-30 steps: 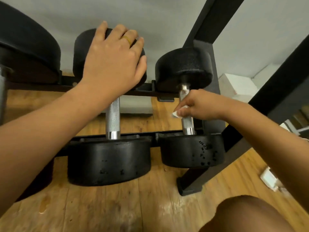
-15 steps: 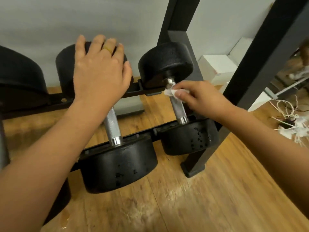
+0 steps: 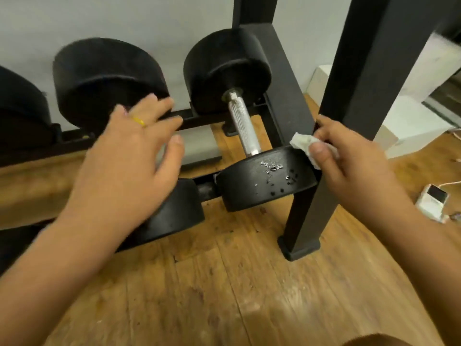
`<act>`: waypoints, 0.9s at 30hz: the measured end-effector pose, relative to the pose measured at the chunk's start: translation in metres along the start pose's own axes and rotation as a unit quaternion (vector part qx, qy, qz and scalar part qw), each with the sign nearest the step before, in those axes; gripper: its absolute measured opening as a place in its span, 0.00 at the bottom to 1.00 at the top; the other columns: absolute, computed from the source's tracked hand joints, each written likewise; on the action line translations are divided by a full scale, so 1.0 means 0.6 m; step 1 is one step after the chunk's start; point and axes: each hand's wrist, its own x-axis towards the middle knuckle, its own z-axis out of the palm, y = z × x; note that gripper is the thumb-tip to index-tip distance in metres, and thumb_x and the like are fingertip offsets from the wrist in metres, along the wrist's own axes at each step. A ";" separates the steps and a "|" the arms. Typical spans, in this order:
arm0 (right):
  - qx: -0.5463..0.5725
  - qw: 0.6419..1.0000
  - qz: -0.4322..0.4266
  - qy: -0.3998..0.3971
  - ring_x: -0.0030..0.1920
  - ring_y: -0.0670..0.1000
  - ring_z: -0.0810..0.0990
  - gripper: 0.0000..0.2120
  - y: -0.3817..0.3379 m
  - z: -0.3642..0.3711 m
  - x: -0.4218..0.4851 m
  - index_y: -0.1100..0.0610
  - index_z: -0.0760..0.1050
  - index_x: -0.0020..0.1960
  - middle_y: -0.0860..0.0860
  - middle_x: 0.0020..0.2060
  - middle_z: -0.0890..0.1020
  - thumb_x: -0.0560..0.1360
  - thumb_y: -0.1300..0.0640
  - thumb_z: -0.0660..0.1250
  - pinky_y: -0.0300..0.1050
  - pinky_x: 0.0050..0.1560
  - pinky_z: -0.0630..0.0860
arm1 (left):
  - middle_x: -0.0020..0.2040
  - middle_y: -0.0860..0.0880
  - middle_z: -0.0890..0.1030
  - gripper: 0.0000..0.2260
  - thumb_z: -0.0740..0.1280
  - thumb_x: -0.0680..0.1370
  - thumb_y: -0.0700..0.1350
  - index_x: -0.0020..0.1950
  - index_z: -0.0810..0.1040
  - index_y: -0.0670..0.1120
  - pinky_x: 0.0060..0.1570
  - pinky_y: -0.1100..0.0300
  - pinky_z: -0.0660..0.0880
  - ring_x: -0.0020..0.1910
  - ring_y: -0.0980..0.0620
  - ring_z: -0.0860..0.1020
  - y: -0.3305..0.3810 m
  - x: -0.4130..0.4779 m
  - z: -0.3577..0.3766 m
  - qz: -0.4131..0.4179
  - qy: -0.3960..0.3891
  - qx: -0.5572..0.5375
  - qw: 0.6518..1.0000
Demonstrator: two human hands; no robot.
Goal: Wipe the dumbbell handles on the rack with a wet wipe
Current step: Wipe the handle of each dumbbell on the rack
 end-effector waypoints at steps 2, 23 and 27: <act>0.033 0.998 0.020 0.049 0.50 0.45 0.80 0.03 0.008 0.025 -0.008 0.47 0.70 0.54 0.48 0.58 0.81 0.84 0.49 0.59 0.44 0.42 0.74 | 0.77 0.50 0.72 0.22 0.54 0.84 0.53 0.72 0.77 0.47 0.78 0.50 0.52 0.79 0.55 0.62 0.012 -0.050 0.009 0.023 -0.024 0.003 0.999; 0.200 0.973 0.084 -0.080 0.73 0.31 0.54 0.32 0.017 0.058 -0.042 0.44 0.51 0.81 0.34 0.77 0.56 0.81 0.39 0.56 0.34 0.72 0.56 | 0.72 0.51 0.76 0.26 0.52 0.85 0.60 0.71 0.79 0.46 0.82 0.54 0.41 0.78 0.50 0.66 0.000 -0.095 0.017 0.038 -0.052 0.070 0.995; 0.212 0.974 0.054 -0.059 0.61 0.18 0.58 0.24 0.020 0.066 -0.048 0.37 0.55 0.76 0.22 0.66 0.59 0.82 0.42 0.58 0.18 0.57 0.58 | 0.73 0.51 0.75 0.27 0.51 0.85 0.61 0.72 0.77 0.48 0.81 0.53 0.40 0.79 0.50 0.64 -0.005 -0.097 0.020 0.061 -0.064 0.080 0.993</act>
